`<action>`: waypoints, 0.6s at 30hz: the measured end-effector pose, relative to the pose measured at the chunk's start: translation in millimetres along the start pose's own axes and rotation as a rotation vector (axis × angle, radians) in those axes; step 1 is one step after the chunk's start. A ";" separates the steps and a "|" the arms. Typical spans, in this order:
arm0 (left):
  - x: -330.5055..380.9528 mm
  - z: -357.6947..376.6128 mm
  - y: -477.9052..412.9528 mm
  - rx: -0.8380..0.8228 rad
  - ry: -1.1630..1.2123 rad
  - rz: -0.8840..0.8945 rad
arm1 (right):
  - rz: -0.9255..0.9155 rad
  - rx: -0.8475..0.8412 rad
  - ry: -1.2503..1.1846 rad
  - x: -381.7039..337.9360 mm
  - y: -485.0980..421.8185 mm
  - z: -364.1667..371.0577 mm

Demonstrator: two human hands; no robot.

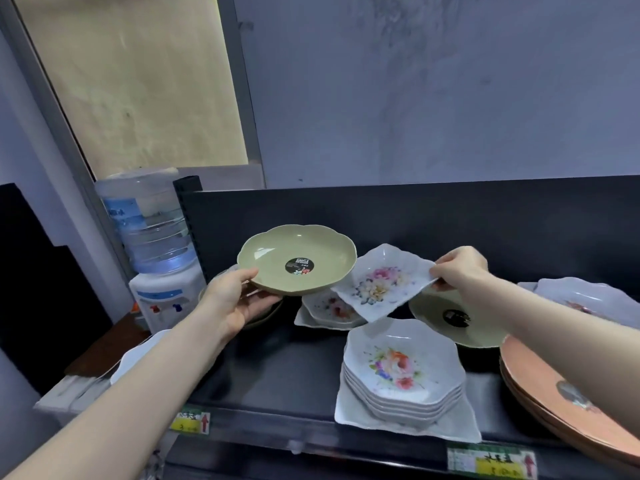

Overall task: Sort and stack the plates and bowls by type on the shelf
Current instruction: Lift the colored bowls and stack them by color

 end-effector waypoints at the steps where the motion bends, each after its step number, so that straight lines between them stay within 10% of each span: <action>1: -1.8 7.7 -2.2 -0.012 -0.007 -0.007 | -0.006 0.030 0.008 1.2 -3.0 -18.0; 18: -97.1 181.9 -11.1 -0.246 -0.369 -0.090 | 0.163 0.426 -0.119 82.4 -10.2 -241.4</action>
Point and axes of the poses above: each hand's wrist, its own y-axis away from the middle knuckle, its own z-axis out of the palm, x = y × z, the point moved 2 cm from there along -y, towards the middle knuckle, and after that the axes turned 4 degrees about x, right-handed, at the moved point
